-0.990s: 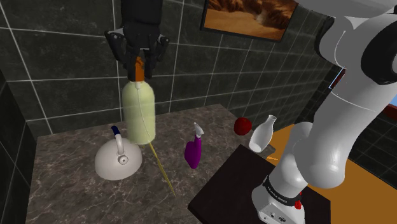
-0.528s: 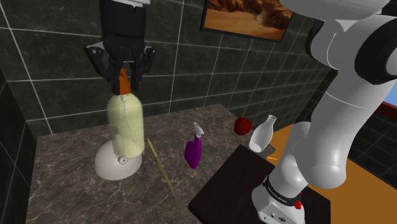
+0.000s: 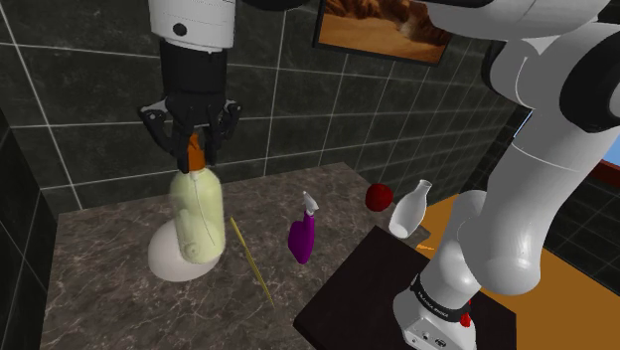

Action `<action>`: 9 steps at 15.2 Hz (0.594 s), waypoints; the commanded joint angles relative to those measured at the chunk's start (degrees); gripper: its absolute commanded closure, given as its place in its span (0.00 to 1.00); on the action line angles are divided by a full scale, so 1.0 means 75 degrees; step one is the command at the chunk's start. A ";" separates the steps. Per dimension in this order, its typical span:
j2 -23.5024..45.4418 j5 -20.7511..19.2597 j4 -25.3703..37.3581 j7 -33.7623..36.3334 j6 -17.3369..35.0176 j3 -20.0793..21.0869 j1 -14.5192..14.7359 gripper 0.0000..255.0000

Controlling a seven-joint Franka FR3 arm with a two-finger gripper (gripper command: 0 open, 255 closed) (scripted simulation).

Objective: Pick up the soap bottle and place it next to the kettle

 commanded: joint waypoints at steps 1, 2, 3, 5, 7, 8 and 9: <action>-0.0030 0.0010 -0.0252 0.0004 0.0232 0.0003 0.0002 1.00; -0.0038 0.0013 -0.0364 0.0001 0.0337 0.0002 0.0001 1.00; -0.0044 0.0015 -0.0474 -0.0002 0.0441 0.0001 0.0000 1.00; -0.0049 0.0017 -0.0686 -0.0006 0.0648 0.0000 -0.0002 1.00; -0.0048 0.0017 -0.0889 -0.0009 0.0853 -0.0001 -0.0003 1.00; -0.0044 0.0016 -0.0988 -0.0009 0.0955 -0.0001 -0.0003 1.00; -0.0039 0.0014 -0.1084 -0.0009 0.1056 -0.0001 -0.0003 1.00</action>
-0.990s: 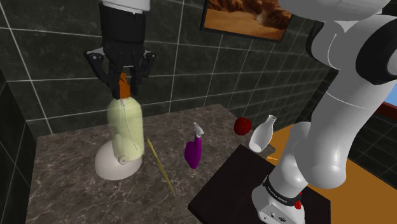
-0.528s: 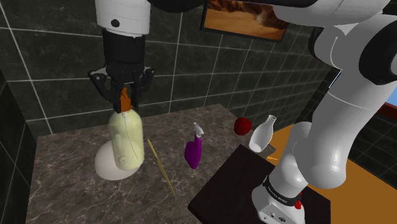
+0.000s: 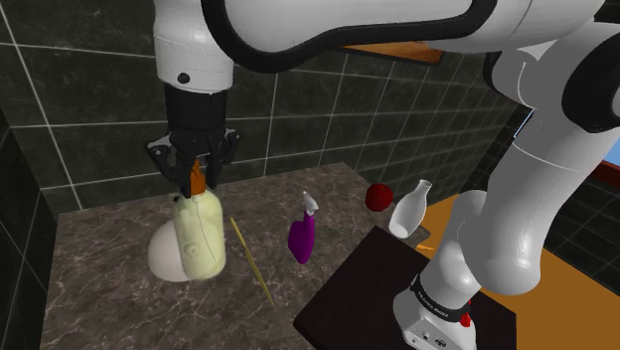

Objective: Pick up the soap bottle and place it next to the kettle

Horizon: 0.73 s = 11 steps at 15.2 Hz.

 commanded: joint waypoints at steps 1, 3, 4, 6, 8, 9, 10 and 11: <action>0.0030 -0.0012 -0.0175 0.0009 0.0210 0.0003 0.0005 1.00; 0.0049 -0.0019 -0.0358 0.0012 0.0411 0.0004 0.0006 1.00; 0.0062 -0.0023 -0.0447 0.0014 0.0512 0.0004 0.0007 1.00; 0.0092 -0.0034 -0.0618 0.0019 0.0711 0.0004 0.0008 1.00; 0.0128 -0.0048 -0.0782 0.0026 0.0910 0.0005 0.0011 1.00; 0.0149 -0.0056 -0.0862 0.0030 0.1009 0.0005 0.0012 1.00; 0.0172 -0.0064 -0.0939 0.0035 0.1107 0.0005 0.0014 1.00; 0.0196 -0.0073 -0.1015 0.0040 0.1206 0.0005 0.0016 1.00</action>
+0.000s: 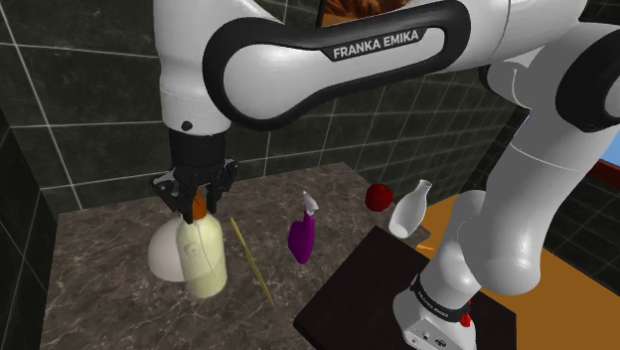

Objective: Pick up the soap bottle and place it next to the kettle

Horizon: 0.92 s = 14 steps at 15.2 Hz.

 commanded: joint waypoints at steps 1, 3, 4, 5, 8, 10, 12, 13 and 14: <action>0.0063 -0.0026 -0.0145 0.0021 0.0212 0.0003 0.0007 1.00; 0.0119 -0.0048 -0.0288 0.0034 0.0408 0.0003 0.0011 1.00; 0.0150 -0.0061 -0.0357 0.0041 0.0505 0.0003 0.0014 1.00; 0.0182 -0.0074 -0.0424 0.0049 0.0602 0.0002 0.0016 1.00; 0.0289 -0.0118 -0.0614 0.0075 0.0893 0.0000 0.0024 1.00; 0.0367 -0.0151 -0.0733 0.0096 0.1085 -0.0003 0.0030 1.00; 0.0452 -0.0188 -0.0845 0.0119 0.1276 -0.0006 0.0037 1.00; 0.0497 -0.0208 -0.0898 0.0131 0.1372 -0.0009 0.0040 1.00; 0.0543 -0.0228 -0.0950 0.0144 0.1467 -0.0011 0.0044 1.00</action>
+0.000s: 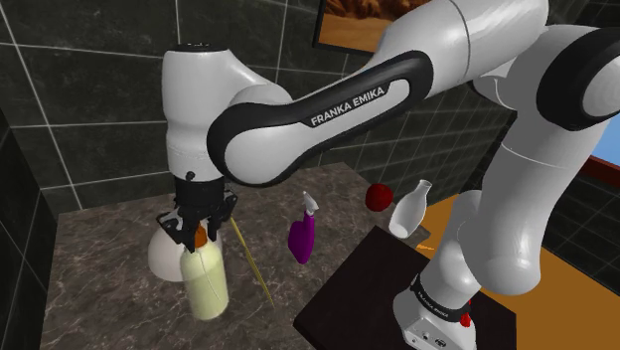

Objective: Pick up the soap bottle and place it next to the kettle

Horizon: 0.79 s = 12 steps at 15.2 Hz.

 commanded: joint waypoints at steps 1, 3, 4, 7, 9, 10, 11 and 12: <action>0.0107 -0.0048 -0.0069 0.0026 0.0177 -0.0007 0.0007 1.00; 0.0207 -0.0094 -0.0164 0.0055 0.0366 -0.0015 0.0017 1.00; 0.0260 -0.0118 -0.0209 0.0070 0.0460 -0.0019 0.0021 1.00; 0.0425 -0.0196 -0.0334 0.0120 0.0739 -0.0036 0.0038 1.00; 0.0570 -0.0267 -0.0426 0.0165 0.0967 -0.0053 0.0054 1.00; 0.0569 -0.0266 -0.0427 0.0164 0.0968 -0.0053 0.0054 1.00; 0.0570 -0.0267 -0.0426 0.0165 0.0967 -0.0054 0.0054 1.00; 0.0570 -0.0267 -0.0426 0.0165 0.0967 -0.0054 0.0054 1.00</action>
